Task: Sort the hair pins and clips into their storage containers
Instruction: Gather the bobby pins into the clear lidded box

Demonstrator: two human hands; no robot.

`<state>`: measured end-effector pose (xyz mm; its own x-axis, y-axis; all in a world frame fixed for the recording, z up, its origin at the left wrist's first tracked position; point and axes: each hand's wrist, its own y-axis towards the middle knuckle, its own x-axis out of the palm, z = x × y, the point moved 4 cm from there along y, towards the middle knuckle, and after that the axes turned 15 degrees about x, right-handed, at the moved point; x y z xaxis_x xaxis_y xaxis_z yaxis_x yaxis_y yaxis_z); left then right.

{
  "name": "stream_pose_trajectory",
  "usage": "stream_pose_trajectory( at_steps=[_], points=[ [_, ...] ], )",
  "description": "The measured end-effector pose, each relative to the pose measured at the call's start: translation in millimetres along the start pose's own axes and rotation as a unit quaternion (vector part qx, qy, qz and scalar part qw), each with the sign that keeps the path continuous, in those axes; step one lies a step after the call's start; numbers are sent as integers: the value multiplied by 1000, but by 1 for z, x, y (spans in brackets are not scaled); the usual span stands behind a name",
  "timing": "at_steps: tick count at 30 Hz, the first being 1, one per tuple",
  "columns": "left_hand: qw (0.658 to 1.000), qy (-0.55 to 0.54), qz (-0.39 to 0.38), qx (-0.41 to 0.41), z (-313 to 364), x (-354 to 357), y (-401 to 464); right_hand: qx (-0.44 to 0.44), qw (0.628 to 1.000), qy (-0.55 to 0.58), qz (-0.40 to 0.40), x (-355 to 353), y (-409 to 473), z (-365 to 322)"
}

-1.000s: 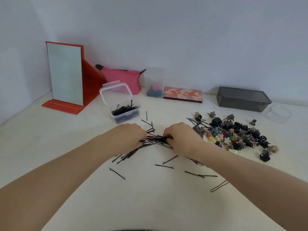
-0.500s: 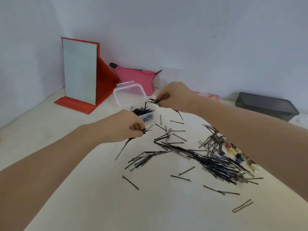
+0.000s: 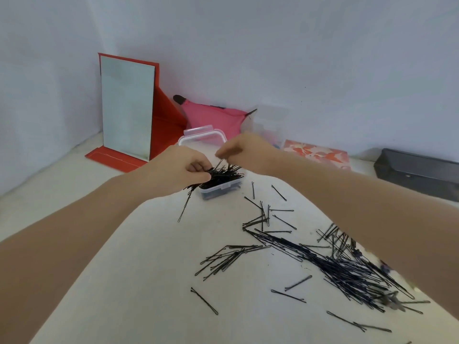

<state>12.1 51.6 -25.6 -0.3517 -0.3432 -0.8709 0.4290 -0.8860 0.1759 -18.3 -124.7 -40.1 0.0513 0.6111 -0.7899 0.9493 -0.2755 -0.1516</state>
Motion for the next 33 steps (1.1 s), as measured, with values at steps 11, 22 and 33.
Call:
stream_pose_trajectory(
  at_steps=[11,22,33],
  points=[
    [995,94,12,-12,1,19,74,185,956,224,34,-9,-10,68],
    [985,37,171,-5,-19,44,7,220,941,256,-3,24,-13,28],
    [986,-38,157,-39,-26,80,-1,168,962,216,22,28,-38,14]
  ],
)
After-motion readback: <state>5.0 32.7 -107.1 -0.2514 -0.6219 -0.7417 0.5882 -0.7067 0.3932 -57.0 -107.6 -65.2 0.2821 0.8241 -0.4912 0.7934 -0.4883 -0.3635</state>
